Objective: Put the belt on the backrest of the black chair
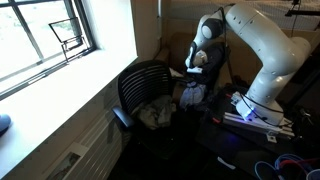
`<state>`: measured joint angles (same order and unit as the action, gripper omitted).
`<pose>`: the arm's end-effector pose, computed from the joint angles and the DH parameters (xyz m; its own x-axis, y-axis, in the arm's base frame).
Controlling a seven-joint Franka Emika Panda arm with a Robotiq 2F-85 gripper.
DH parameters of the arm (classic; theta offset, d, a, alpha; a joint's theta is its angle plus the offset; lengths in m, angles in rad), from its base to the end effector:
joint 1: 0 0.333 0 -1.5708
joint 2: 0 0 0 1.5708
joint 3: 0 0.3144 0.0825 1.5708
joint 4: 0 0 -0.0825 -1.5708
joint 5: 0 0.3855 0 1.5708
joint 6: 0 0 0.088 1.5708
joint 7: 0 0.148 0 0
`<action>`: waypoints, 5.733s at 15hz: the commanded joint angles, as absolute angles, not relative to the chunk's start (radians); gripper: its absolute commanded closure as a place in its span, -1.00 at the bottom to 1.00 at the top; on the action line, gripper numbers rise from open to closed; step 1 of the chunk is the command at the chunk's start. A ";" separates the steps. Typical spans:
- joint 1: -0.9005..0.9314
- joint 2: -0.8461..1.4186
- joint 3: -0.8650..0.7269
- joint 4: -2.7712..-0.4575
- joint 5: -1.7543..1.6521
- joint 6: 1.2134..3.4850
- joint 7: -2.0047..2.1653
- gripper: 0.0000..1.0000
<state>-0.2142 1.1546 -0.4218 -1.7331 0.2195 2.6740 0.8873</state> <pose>0.4596 -0.3737 -0.0783 0.0761 -0.9813 0.1771 -0.9624 -0.0258 0.2703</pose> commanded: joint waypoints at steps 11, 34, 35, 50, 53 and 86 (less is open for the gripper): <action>-0.308 1.335 -0.382 -1.509 0.160 2.526 0.526 -1.00; -0.309 1.003 -0.312 -1.639 0.337 2.600 0.435 0.98; -0.317 0.954 -0.292 -1.672 0.327 2.649 0.407 0.98; -0.357 0.575 -0.161 -1.894 0.456 2.725 0.305 0.98; -0.282 0.462 -0.131 -1.940 0.416 2.803 0.271 0.98; 0.100 -0.150 0.098 -2.121 0.546 2.163 0.228 0.98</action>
